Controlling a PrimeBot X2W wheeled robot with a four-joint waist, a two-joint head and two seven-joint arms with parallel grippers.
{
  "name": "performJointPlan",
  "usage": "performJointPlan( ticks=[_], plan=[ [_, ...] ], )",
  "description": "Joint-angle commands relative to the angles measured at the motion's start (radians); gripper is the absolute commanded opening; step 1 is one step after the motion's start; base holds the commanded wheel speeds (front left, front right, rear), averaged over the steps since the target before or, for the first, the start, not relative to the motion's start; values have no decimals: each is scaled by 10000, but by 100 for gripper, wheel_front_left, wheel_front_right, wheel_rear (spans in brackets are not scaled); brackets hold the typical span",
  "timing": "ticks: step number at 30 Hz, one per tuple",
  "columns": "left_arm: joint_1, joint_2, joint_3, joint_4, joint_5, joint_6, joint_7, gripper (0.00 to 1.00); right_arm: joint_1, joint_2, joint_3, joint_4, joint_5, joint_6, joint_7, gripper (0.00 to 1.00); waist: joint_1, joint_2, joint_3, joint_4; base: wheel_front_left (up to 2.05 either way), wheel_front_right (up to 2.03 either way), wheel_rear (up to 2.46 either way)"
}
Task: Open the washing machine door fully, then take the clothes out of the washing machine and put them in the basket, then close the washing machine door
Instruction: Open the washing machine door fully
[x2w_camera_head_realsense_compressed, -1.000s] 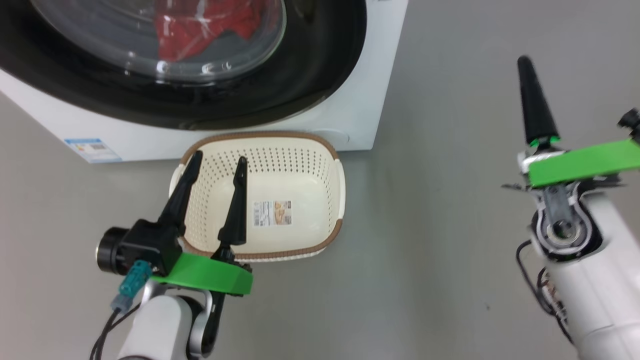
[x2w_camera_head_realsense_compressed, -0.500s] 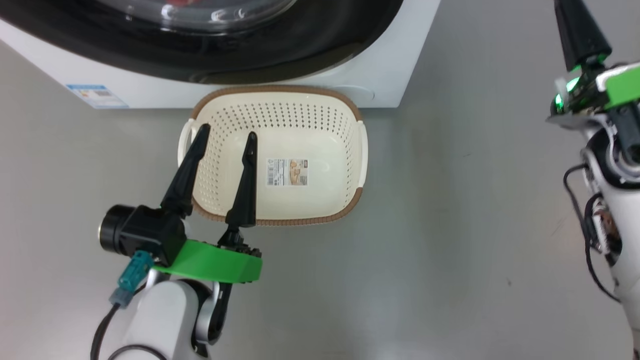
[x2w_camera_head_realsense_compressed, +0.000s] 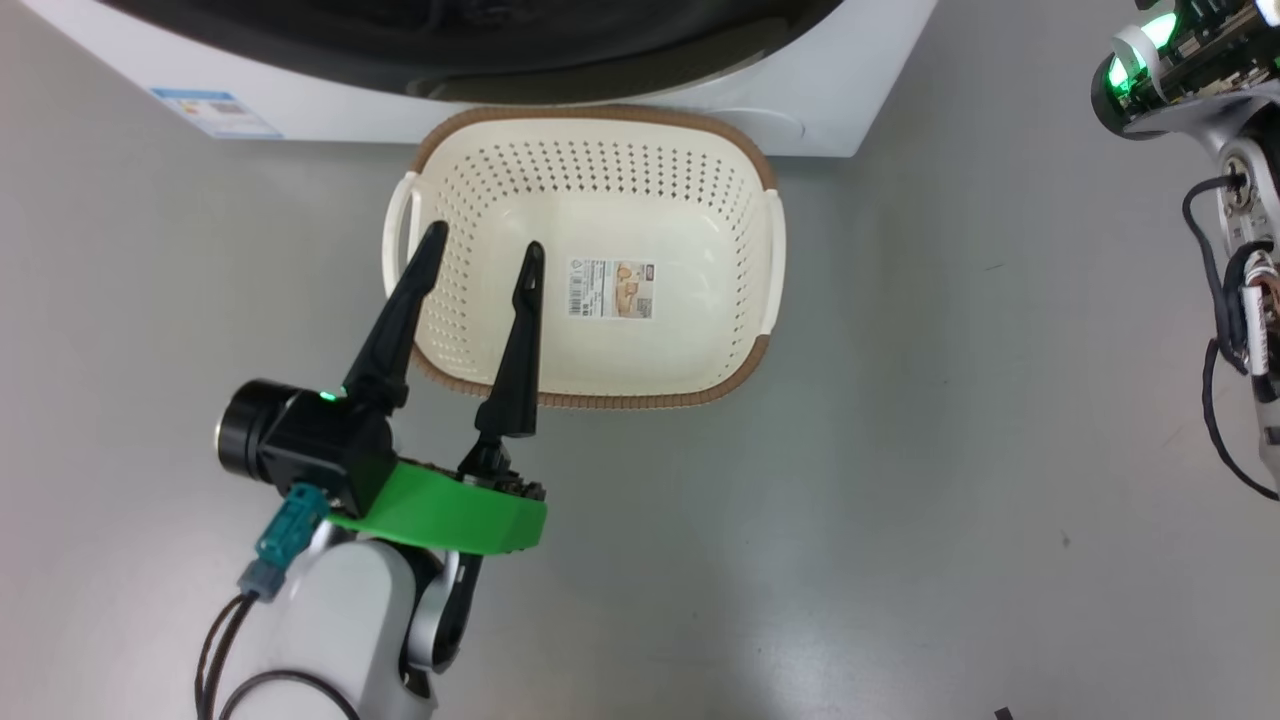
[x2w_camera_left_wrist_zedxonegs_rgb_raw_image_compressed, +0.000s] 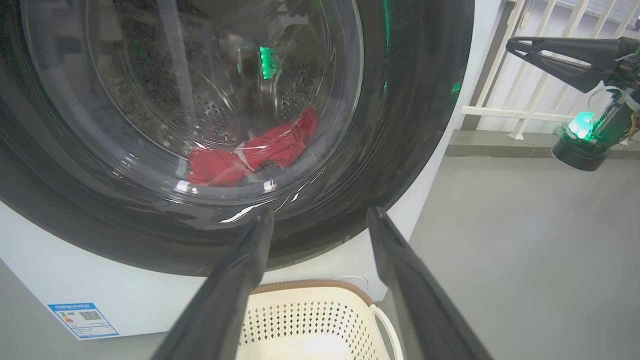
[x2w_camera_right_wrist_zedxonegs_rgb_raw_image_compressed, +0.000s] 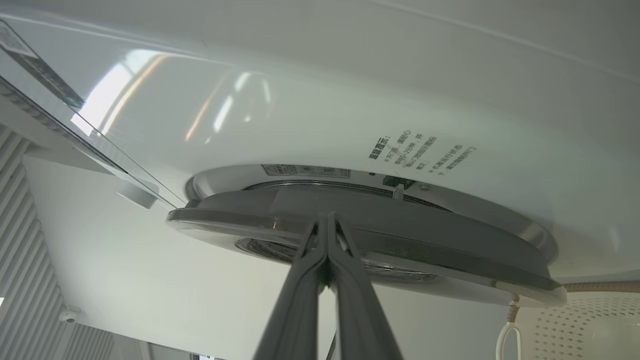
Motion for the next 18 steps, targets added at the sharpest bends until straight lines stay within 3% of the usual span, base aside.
performJointPlan(
  ticks=[1, 18],
  plan=[
    [-180, 166, 189, -218, 39, 22, -59, 100, -257, 90, -33, 5, 211, 6, 345, 0, 0, 0, 180, 186, 0, 0, 0],
    [-396, 166, -184, -229, -113, 188, -59, 100, -2007, 327, -492, 1383, 214, 6, 1691, 0, 0, 0, 873, 539, 0, 0, 0]
  ],
)
